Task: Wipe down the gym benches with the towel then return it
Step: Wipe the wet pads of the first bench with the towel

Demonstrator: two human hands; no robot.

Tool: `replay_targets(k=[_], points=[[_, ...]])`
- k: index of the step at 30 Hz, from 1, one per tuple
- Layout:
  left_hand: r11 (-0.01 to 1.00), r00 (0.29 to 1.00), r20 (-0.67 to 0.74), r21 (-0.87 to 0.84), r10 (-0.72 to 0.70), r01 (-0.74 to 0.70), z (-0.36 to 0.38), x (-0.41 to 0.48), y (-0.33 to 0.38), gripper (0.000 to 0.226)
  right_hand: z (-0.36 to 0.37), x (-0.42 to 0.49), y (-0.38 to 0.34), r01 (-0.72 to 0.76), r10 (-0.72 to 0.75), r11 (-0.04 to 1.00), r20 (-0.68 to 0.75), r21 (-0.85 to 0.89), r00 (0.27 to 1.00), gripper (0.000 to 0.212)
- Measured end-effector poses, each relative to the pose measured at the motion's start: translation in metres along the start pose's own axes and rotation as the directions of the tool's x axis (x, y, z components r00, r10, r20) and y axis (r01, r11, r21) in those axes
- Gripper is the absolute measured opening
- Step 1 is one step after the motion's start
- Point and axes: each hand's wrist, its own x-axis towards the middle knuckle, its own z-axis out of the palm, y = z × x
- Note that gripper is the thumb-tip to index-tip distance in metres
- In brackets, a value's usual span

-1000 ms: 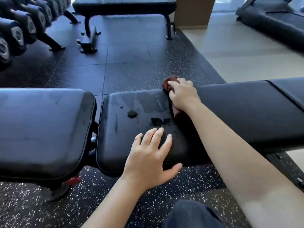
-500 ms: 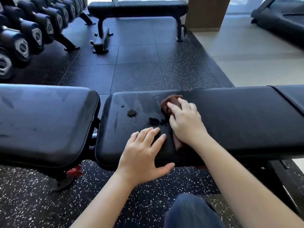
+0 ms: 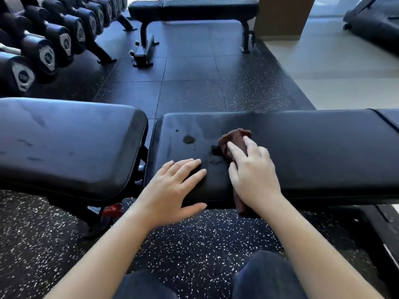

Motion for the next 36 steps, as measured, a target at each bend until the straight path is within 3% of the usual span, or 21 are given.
replay_targets(k=[6, 13, 16, 20, 22, 31, 36], points=[[0.988, 0.995, -0.064, -0.139, -0.077, 0.067, 0.001, 0.000, -0.020, 0.072, 0.009, 0.056, 0.003, -0.041, 0.043, 0.998, 0.052, -0.040, 0.998, 0.045], [0.990, 0.992, -0.121, -0.136, -0.044, 0.027, 0.006, -0.002, -0.023, 0.072, 0.027, 0.148, -0.008, -0.144, 0.147, 0.989, 0.131, -0.036, 0.980, 0.039], [0.992, 0.991, -0.129, -0.125, -0.044, 0.028, 0.006, -0.002, -0.022, 0.072, 0.020, 0.121, -0.012, -0.109, 0.112, 0.994, 0.128, -0.033, 0.985, 0.041], [0.993, 0.991, -0.133, -0.121, -0.035, 0.019, 0.005, -0.003, -0.023, 0.072, 0.009, 0.022, -0.025, 0.014, -0.014, 1.000, -0.018, -0.004, 1.000, 0.045], [0.994, 0.990, -0.141, -0.110, -0.027, 0.011, 0.006, -0.003, -0.023, 0.072, 0.008, 0.000, -0.029, 0.003, -0.002, 1.000, -0.037, 0.020, 0.999, 0.044], [0.995, 0.994, -0.110, -0.097, -0.026, 0.015, 0.002, -0.005, -0.019, 0.071, 0.035, 0.124, -0.057, -0.120, 0.123, 0.992, 0.141, -0.032, 0.982, 0.040], [0.996, 0.990, -0.133, -0.078, -0.054, 0.044, -0.011, -0.029, -0.024, 0.061, 0.028, 0.070, -0.063, -0.071, 0.070, 0.997, 0.086, 0.013, 0.994, 0.042]])
